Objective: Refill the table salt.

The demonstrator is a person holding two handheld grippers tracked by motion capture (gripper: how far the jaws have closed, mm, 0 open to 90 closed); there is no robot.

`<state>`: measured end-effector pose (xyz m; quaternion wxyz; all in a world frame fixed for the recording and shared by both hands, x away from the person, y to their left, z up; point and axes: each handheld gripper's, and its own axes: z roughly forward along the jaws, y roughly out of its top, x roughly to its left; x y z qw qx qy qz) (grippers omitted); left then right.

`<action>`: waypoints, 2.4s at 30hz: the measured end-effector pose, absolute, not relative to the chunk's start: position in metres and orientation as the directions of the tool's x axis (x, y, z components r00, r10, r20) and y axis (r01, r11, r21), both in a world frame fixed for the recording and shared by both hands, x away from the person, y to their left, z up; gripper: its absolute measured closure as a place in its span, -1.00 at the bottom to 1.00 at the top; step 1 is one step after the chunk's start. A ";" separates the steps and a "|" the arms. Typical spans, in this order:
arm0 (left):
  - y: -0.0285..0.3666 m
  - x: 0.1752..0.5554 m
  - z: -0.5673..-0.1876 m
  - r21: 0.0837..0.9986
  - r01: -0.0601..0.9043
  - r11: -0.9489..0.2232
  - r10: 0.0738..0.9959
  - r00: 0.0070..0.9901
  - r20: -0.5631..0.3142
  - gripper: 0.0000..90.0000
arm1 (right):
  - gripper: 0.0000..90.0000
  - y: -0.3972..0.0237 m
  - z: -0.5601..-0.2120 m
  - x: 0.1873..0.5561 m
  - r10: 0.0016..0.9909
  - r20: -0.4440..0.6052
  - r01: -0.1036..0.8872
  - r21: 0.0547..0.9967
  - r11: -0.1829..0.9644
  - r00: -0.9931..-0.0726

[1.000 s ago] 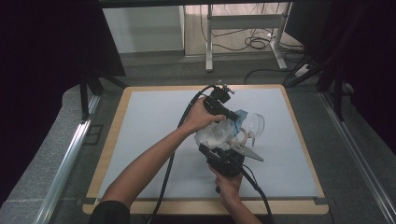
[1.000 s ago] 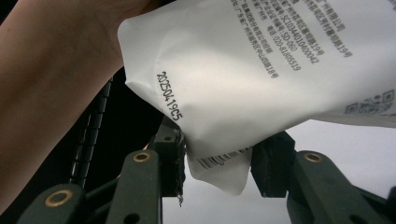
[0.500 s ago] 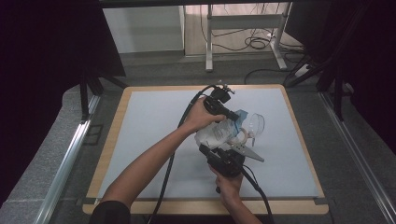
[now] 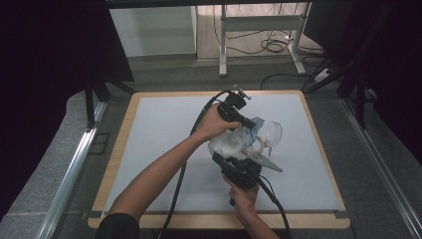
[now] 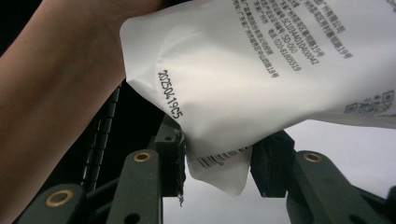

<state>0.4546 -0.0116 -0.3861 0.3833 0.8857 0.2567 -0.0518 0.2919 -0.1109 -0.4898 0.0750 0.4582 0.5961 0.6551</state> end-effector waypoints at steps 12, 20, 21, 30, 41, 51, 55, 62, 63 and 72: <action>-0.013 0.455 -0.387 0.653 0.493 -0.575 0.412 0.864 -0.290 1.00 | 0.35 -0.112 -0.488 0.292 0.649 0.501 0.441 0.856 -0.271 -0.573; -0.013 0.455 -0.387 0.654 0.492 -0.575 0.413 0.864 -0.288 1.00 | 0.35 -0.112 -0.488 0.292 0.651 0.496 0.438 0.858 -0.268 -0.575; -0.013 0.455 -0.387 0.654 0.492 -0.575 0.413 0.864 -0.288 1.00 | 0.35 -0.112 -0.488 0.293 0.651 0.496 0.438 0.858 -0.267 -0.575; -0.013 0.456 -0.387 0.654 0.492 -0.575 0.413 0.864 -0.287 1.00 | 0.35 -0.112 -0.488 0.293 0.649 0.498 0.439 0.857 -0.269 -0.575; -0.014 0.456 -0.386 0.654 0.486 -0.579 0.409 0.868 -0.282 1.00 | 0.35 -0.113 -0.487 0.292 0.653 0.496 0.432 0.859 -0.273 -0.572; -0.015 0.456 -0.387 0.651 0.489 -0.580 0.411 0.866 -0.285 1.00 | 0.35 -0.113 -0.487 0.292 0.656 0.493 0.431 0.860 -0.272 -0.571; -0.016 0.457 -0.387 0.651 0.491 -0.579 0.411 0.865 -0.287 1.00 | 0.35 -0.113 -0.487 0.292 0.657 0.495 0.433 0.860 -0.272 -0.569; -0.017 0.457 -0.387 0.651 0.489 -0.581 0.407 0.867 -0.287 1.00 | 0.35 -0.113 -0.486 0.292 0.659 0.491 0.429 0.862 -0.271 -0.570; -0.017 0.457 -0.387 0.651 0.487 -0.582 0.405 0.868 -0.287 1.00 | 0.35 -0.114 -0.486 0.292 0.660 0.489 0.428 0.863 -0.269 -0.571; -0.015 0.457 -0.387 0.650 0.491 -0.580 0.410 0.865 -0.288 1.00 | 0.36 -0.113 -0.486 0.292 0.658 0.486 0.425 0.865 -0.267 -0.575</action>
